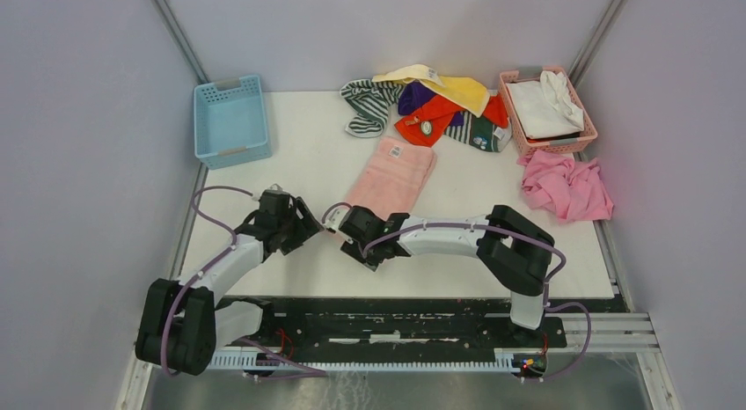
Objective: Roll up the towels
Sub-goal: Roll the towel at the center of the board.
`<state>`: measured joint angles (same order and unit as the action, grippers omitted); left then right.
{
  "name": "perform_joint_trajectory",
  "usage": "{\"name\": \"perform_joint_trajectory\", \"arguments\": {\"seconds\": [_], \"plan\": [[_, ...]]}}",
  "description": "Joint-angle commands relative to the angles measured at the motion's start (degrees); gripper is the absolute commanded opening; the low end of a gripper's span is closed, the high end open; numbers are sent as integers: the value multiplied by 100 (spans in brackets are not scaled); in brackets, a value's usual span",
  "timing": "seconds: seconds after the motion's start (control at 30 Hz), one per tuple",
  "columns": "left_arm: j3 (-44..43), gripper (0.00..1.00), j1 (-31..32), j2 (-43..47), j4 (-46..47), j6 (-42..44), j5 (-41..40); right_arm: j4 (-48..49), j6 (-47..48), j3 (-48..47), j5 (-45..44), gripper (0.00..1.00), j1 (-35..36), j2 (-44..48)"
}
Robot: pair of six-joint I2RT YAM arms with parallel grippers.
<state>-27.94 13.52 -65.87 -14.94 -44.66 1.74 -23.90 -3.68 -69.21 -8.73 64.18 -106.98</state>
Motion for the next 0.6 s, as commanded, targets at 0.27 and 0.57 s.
{"name": "perform_joint_trajectory", "arguments": {"seconds": [0.27, 0.57], "plan": [[466, 81, 46, -147, 855, -801, 1009, 58, -144, 88, -156, 20, 76, -320], [466, 81, 377, -109, 791, -1220, 733, 757, -980, 202, 1155, 1, -306, 402]]}}
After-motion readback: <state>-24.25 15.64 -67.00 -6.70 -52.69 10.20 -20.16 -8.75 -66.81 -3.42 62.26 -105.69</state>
